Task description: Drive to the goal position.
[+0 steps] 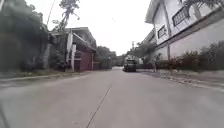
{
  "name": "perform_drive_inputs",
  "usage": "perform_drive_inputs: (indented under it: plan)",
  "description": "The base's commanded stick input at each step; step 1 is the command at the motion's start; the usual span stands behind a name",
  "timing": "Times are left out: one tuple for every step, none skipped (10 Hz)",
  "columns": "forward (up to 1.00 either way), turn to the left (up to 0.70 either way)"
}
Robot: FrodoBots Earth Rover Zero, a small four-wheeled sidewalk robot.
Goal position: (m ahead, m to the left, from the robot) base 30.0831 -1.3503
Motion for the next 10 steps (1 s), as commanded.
perform_drive_inputs:
  plan:
    - [0.70,0.00]
    - [0.70,0.00]
    - [0.70,0.00]
    - [0.70,0.00]
    - [0.70,0.00]
    - [0.70,-0.03]
    - [0.70,-0.13]
    - [0.70,-0.35]
    - [0.70,-0.18]
    - [0.70,0.00]
